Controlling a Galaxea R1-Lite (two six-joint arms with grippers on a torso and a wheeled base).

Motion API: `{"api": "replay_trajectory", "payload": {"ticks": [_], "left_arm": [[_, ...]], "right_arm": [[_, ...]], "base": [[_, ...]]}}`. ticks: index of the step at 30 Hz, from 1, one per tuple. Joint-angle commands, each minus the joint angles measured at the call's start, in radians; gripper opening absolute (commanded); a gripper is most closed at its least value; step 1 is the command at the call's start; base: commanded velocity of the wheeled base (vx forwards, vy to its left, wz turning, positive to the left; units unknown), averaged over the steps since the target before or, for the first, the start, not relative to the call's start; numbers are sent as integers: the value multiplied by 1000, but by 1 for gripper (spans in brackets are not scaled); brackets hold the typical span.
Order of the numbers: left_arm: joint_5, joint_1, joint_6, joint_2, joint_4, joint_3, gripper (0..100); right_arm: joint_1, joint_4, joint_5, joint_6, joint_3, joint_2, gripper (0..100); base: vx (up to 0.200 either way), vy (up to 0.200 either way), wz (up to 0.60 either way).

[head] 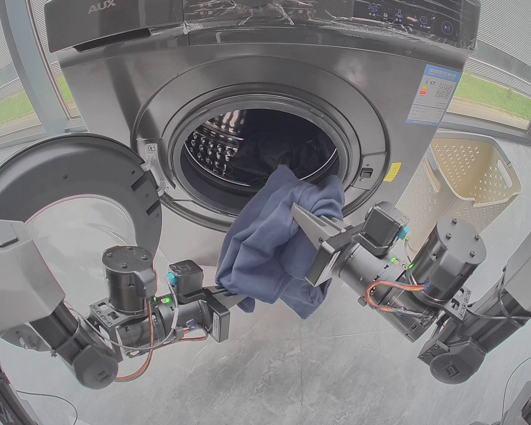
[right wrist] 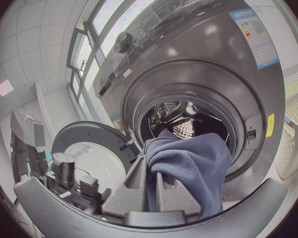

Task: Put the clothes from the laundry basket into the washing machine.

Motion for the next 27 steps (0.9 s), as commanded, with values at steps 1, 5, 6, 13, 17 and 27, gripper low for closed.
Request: {"api": "replay_trajectory", "payload": {"ticks": [1, 5, 6, 13, 17, 27], "left_arm": [[-1, -65, -12, -152, -41, 110, 0], [-3, -101, -19, -234, -52, 147, 0], [-3, -101, -19, -234, -52, 147, 0], [11, -131, -100, -228, -193, 133, 0], [23, -124, -133, -226, -222, 100, 0], [81, -87, -160, -212, -236, 12, 0]], "right_arm": [[-12, -13, 8, 3, 37, 81, 0], [2, -13, 10, 3, 38, 93, 0], [2, -13, 10, 3, 38, 93, 0], [8, -12, 0, 0, 69, 136, 100], [4, -12, 0, 0, 81, 144, 100], [-16, -13, 0, 3, 134, 142, 100]], "base": [[0, 0, 0], [0, 0, 0], [0, 0, 0], [0, 0, 0], [0, 0, 0], [0, 0, 0]]}}
